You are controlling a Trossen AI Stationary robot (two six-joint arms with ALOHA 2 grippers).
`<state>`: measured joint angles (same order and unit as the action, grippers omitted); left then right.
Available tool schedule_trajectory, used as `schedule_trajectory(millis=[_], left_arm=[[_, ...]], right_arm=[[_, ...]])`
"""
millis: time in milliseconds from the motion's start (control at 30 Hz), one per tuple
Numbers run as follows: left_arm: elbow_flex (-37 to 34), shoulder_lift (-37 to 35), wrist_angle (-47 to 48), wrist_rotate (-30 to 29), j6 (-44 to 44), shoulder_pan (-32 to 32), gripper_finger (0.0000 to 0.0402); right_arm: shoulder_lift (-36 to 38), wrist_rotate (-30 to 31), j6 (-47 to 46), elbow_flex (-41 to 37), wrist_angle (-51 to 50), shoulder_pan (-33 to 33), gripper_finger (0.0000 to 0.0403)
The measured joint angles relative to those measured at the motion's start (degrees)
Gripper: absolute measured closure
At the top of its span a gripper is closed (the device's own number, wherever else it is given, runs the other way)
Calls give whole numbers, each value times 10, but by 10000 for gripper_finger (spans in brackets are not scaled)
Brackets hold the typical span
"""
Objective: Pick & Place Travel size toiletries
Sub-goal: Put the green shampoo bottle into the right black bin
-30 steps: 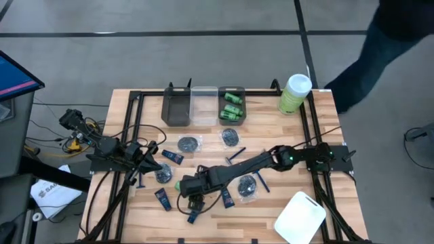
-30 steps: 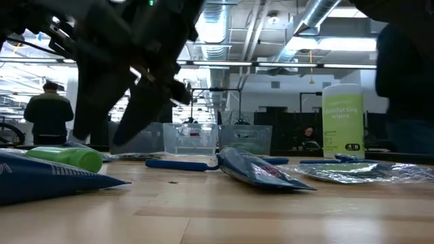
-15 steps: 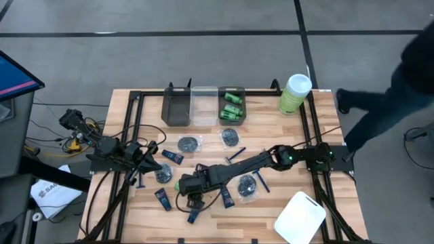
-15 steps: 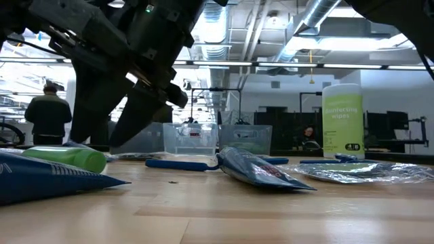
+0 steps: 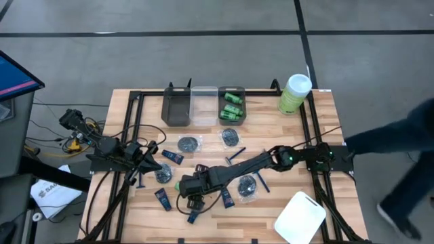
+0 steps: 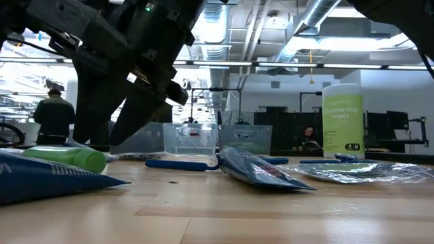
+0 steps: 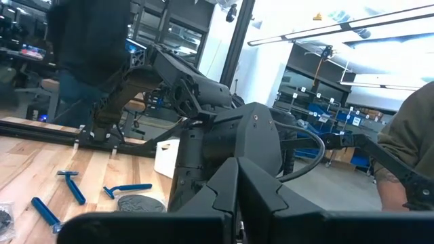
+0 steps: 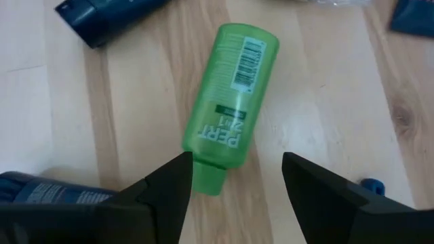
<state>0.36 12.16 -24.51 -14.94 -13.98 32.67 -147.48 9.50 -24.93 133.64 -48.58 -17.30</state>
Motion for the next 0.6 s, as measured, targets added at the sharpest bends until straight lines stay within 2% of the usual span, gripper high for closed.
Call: schedule_trajectory(millis=[467, 600], left_arm=[[0, 0, -1, 0, 0, 0, 399], [0, 0, 0, 0, 0, 0, 399]], right_arm=[[-30, -8, 0, 1, 12, -9, 190], [-30, -8, -1, 0, 9, -4, 203]])
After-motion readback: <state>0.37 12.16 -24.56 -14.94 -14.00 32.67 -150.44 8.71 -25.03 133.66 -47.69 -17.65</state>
